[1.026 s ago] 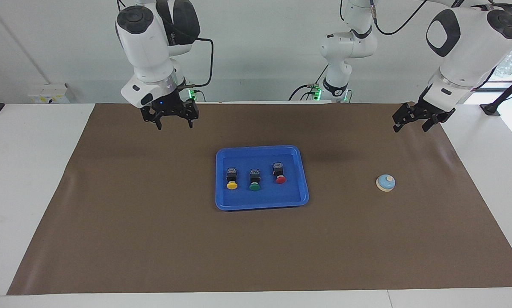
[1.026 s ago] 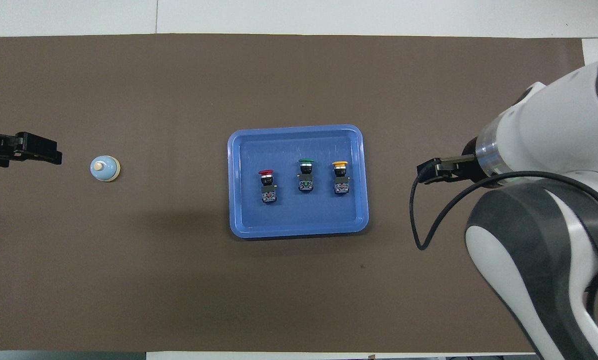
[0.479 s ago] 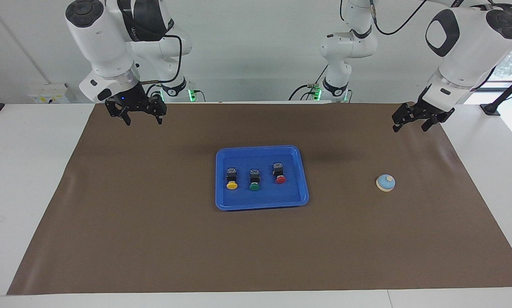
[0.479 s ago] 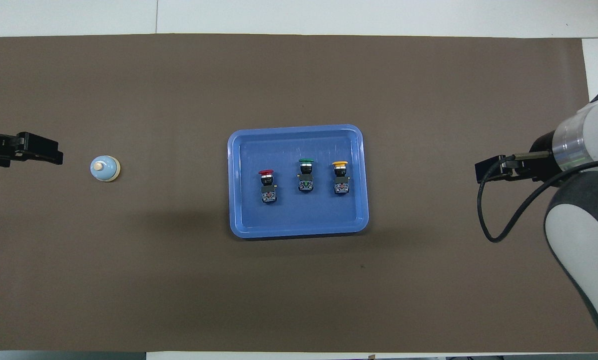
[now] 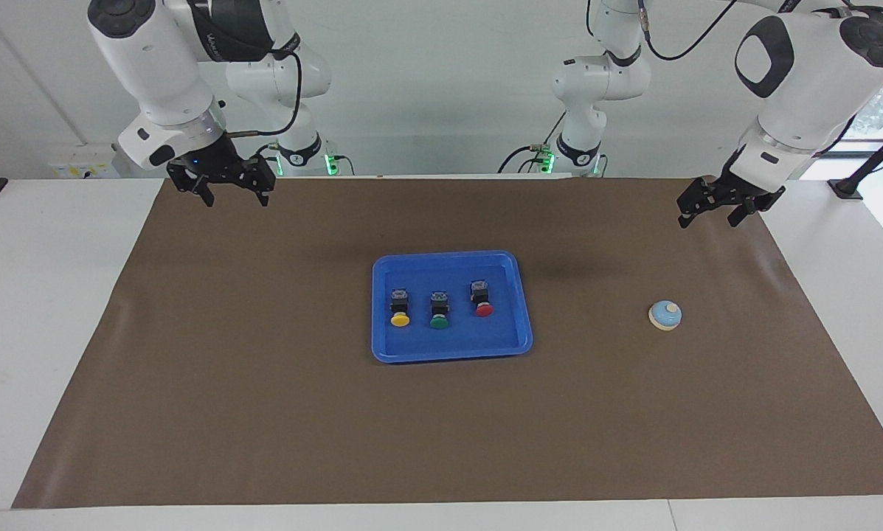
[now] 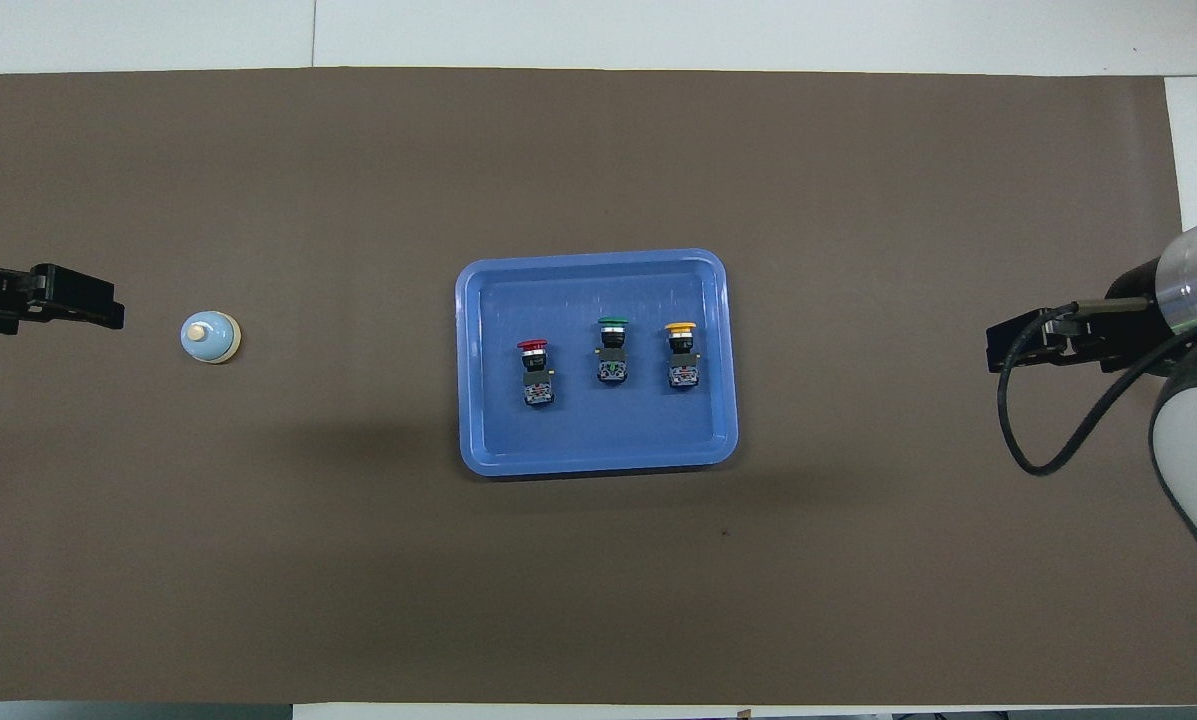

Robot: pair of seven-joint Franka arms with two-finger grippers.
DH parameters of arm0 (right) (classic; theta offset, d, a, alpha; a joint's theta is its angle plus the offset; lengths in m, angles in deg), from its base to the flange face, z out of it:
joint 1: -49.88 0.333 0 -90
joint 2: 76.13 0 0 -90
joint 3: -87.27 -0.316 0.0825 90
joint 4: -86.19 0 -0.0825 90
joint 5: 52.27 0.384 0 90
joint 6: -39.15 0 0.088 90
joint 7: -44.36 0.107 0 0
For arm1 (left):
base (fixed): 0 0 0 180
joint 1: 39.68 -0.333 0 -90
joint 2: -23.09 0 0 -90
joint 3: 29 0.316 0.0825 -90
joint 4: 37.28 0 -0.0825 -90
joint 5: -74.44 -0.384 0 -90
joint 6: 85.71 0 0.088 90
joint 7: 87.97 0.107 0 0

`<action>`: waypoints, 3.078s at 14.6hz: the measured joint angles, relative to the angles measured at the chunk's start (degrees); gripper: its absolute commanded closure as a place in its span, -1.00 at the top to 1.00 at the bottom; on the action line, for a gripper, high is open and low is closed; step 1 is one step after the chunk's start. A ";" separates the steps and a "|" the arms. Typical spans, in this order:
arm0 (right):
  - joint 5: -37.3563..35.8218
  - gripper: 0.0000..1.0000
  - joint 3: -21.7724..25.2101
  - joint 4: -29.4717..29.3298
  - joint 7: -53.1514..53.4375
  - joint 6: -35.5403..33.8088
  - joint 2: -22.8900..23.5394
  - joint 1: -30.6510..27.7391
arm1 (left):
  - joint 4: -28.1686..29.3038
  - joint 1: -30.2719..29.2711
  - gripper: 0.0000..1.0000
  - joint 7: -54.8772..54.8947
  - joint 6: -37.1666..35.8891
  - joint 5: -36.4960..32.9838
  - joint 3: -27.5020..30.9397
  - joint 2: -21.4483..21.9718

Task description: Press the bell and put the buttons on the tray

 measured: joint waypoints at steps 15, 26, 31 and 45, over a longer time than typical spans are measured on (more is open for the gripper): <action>0.00 1.00 -0.05 -0.02 0.00 -0.02 0.32 -0.85 | 14.19 -4.47 -1.00 -0.50 27.34 -0.04 -0.01 -8.07; 0.00 1.00 -0.06 -0.02 0.00 -0.02 0.32 -0.85 | 21.25 -3.09 -1.00 -0.48 38.97 -0.04 -0.12 -12.01; 0.00 1.00 -0.06 -0.02 0.00 -0.02 0.32 -0.85 | 15.38 -3.09 -0.56 -0.47 30.55 -0.04 -0.09 -11.68; 0.00 1.00 -0.06 -0.02 0.00 -0.02 0.32 -0.85 | 0.80 -3.15 1.00 -0.65 -4.96 -0.05 0.15 1.40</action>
